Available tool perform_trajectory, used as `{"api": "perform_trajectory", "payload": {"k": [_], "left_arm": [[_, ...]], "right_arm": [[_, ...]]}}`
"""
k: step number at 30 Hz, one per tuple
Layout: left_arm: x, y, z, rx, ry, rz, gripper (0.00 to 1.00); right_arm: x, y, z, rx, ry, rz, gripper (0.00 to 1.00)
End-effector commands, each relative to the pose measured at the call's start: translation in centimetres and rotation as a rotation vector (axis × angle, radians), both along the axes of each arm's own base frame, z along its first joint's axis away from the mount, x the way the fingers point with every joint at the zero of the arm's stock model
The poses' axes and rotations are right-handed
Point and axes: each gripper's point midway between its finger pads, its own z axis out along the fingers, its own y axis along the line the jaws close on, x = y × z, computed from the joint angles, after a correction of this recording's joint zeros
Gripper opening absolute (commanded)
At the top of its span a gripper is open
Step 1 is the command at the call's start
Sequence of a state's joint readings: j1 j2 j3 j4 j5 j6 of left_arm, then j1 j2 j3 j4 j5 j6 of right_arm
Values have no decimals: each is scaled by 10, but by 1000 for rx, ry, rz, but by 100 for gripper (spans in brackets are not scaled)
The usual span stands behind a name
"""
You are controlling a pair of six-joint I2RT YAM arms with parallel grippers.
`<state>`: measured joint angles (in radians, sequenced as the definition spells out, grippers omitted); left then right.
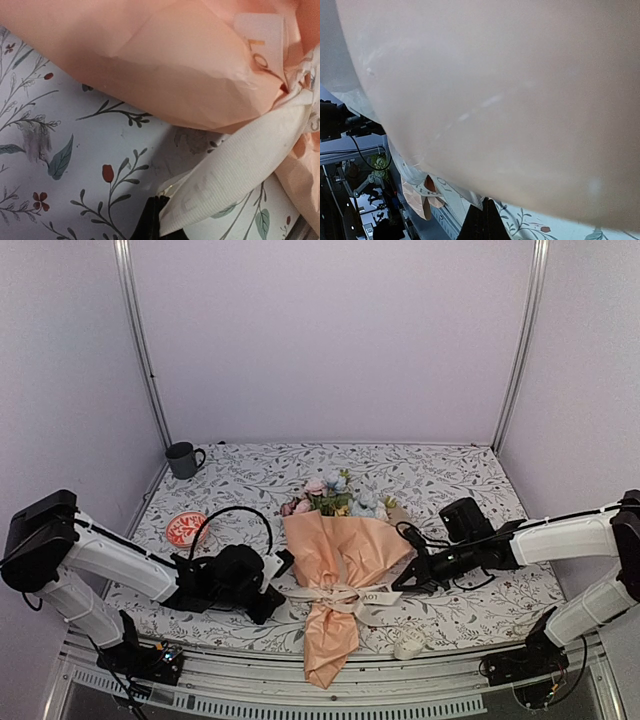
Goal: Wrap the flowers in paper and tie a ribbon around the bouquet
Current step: Tie the half-tied ribbon around the folded bouquet.
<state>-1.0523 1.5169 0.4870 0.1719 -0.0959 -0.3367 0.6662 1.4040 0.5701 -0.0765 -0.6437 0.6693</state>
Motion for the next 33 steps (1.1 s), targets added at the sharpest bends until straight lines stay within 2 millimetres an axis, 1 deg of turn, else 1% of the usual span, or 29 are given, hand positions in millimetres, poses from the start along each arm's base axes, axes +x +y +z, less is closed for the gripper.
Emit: {"api": "perform_trajectory", "payload": {"k": [1, 4, 7, 13, 16, 20, 22, 26, 33], "left_arm": [[0, 34, -28, 93, 79, 84, 0], [3, 40, -29, 91, 89, 108, 0], [4, 41, -28, 84, 90, 110, 0], [6, 43, -28, 82, 93, 121, 0], [7, 44, -30, 79, 101, 136, 0], [6, 45, -32, 73, 108, 139, 0], [7, 46, -33, 74, 109, 143, 0], [6, 49, -35, 76, 115, 150, 0], [6, 51, -37, 73, 121, 158, 0]], "right_arm": [[5, -26, -27, -55, 56, -74, 0], [11, -33, -25, -47, 49, -96, 0], [18, -40, -21, -39, 35, -125, 0], [23, -62, -35, -81, 52, -175, 0], [31, -74, -34, -85, 35, -219, 0], [36, -77, -33, -104, 15, -215, 0], [39, -82, -35, -122, 15, -222, 0], [46, -100, -41, -136, 26, -279, 0], [53, -125, -46, -193, 14, -343, 0]]}}
